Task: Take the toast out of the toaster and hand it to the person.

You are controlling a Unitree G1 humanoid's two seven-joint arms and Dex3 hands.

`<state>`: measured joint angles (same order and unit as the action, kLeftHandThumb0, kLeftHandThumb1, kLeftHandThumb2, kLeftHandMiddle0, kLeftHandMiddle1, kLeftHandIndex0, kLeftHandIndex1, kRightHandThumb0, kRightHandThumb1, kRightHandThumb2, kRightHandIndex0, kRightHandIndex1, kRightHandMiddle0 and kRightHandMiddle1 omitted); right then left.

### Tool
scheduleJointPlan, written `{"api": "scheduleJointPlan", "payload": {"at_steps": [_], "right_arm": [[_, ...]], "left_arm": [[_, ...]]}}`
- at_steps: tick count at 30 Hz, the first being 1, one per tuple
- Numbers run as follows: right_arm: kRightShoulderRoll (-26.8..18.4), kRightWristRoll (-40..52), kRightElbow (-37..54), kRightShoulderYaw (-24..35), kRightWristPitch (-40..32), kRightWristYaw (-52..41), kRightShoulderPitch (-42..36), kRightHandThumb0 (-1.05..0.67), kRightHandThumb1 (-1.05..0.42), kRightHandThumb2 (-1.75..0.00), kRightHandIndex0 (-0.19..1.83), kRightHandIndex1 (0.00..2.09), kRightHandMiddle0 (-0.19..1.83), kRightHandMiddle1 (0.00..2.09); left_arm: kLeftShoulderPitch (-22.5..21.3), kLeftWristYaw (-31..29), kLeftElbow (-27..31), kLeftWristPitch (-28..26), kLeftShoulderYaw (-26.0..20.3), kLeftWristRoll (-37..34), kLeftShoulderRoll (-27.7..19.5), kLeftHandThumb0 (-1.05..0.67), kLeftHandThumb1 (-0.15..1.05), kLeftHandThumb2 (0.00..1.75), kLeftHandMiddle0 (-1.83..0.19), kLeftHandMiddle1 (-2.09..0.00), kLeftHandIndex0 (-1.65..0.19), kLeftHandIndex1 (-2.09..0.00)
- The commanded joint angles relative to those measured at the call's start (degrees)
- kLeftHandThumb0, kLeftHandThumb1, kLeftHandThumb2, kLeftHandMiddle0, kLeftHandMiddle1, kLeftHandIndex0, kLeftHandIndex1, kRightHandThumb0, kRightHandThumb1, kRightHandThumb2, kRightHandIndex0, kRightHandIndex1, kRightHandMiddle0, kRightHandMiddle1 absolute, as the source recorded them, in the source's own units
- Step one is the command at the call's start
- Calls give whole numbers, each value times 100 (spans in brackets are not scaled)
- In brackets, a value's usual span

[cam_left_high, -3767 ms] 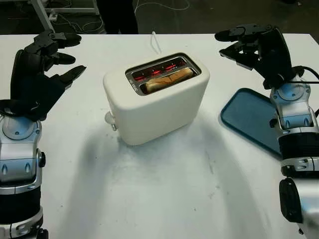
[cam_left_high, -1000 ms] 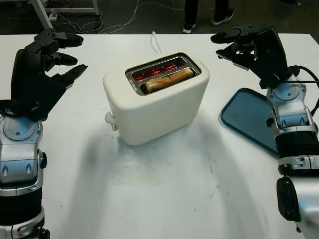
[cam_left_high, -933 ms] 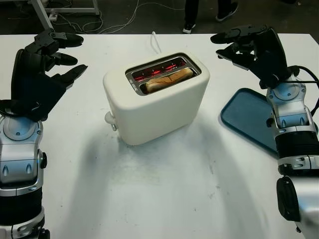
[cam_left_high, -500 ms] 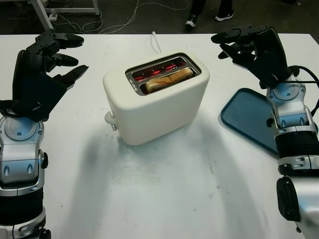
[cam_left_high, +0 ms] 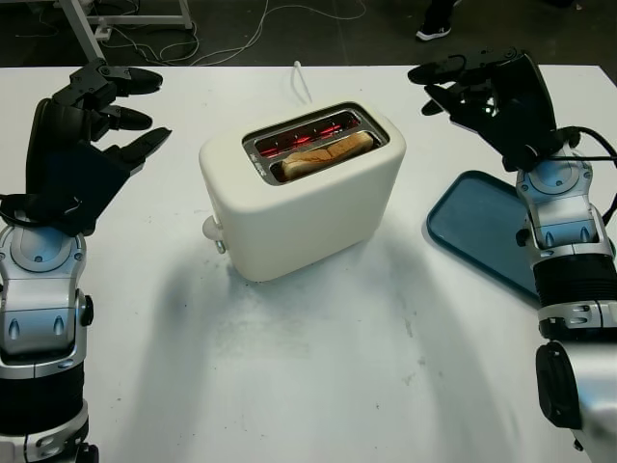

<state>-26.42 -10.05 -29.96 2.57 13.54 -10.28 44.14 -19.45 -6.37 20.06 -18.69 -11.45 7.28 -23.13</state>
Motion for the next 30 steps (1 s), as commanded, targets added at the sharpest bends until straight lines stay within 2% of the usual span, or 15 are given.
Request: {"api": "scheduleJointPlan", "payload": {"at_steps": [1,16,26,30], "right_arm": [[-52,71,-15,16,77,-35,18,-22,-92,-21,100,66,115,2],[-100,-104,82,-31,-45,62,-43,-20,-91,-4,101,65,118,3],[-104,-108,178,-12,-195,44,-70,-16,-90,0,102,65,118,3],[-101,-13,69,15,-47,-16,-57,-13,-89,0,102,65,119,3]], "left_arm": [[-38,10,-16,77,0,32,-54,-24,92,15,-39,-113,-42,-78],[-9,2,22,16,-31,-11,-33,-22,92,16,-36,-113,-41,-79],[4,32,-2,83,0,31,-24,-22,92,18,-36,-114,-41,-80],[6,18,19,25,-26,-28,7,-24,92,18,-36,-114,-40,-80]]}}
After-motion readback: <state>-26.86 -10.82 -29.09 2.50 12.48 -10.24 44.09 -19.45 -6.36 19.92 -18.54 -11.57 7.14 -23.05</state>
